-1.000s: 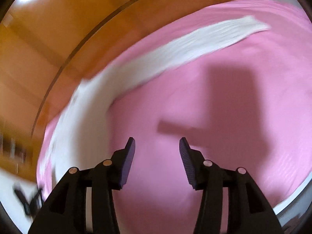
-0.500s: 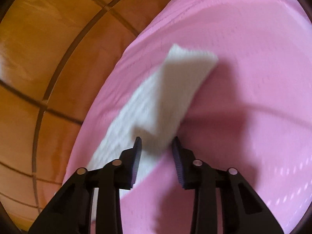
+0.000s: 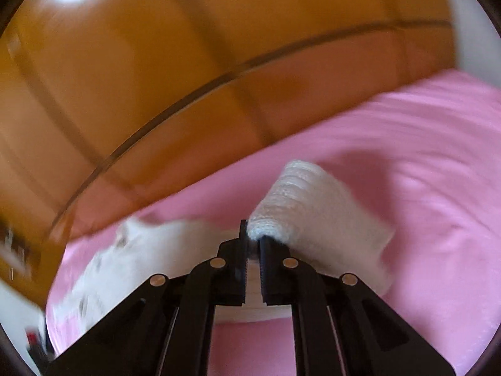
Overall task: Fold small clothes
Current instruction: 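Fold the sleeve held in the right gripper across the sweater body and release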
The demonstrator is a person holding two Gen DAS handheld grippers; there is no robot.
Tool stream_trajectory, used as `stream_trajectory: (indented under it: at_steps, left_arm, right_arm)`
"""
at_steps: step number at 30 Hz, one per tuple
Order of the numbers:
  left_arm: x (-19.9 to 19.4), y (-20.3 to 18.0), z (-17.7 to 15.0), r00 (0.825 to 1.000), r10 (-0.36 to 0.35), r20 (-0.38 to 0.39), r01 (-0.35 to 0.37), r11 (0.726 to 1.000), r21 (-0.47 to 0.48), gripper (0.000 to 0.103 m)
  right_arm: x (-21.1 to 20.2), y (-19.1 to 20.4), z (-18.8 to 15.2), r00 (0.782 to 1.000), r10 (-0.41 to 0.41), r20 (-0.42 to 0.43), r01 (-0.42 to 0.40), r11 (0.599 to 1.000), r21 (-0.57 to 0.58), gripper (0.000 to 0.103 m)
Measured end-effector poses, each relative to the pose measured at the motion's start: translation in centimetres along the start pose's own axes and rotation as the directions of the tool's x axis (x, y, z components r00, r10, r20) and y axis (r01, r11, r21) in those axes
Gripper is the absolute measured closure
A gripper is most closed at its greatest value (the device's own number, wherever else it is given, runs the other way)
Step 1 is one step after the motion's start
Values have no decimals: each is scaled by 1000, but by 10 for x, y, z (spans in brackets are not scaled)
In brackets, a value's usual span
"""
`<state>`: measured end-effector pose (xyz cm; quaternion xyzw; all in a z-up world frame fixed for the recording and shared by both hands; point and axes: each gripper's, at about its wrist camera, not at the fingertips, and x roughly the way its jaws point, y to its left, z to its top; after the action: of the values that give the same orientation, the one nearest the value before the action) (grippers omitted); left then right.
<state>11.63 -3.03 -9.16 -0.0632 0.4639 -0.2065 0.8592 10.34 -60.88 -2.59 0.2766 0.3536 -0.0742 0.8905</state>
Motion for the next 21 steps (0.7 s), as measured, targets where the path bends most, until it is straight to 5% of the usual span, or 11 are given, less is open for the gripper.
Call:
stream_trajectory:
  at_steps: [5, 11, 12, 15, 17, 19, 21]
  left_arm:
    - [-1, 0, 12, 1000, -15, 18, 15, 1000, 3, 4]
    - [0, -2, 25, 999, 28, 31, -29, 999, 20, 4]
    - [0, -2, 27, 999, 23, 33, -24, 1000, 19, 4]
    - [1, 0, 33, 1000, -23, 21, 23, 1000, 2, 4]
    - [4, 2, 37, 999, -41, 17, 41, 999, -22, 4]
    - [8, 5, 43, 998, -55, 11, 56, 997, -59, 4]
    - [14, 5, 51, 997, -76, 2, 76, 993, -94, 18]
  right_arm:
    - [52, 120, -37, 992, 57, -114, -85, 964, -254, 98]
    - [87, 204, -98, 973, 52, -226, -150, 884, -442, 96]
    - [90, 211, -104, 970, 59, -237, -163, 878, -450, 93]
    - [87, 214, -115, 966, 84, -243, -185, 883, -431, 56]
    - [81, 209, -117, 966, 101, -238, -195, 890, -411, 56]
    - [66, 192, -116, 965, 124, -231, -204, 908, -367, 45]
    - [51, 180, -117, 968, 140, -207, -204, 921, -332, 39]
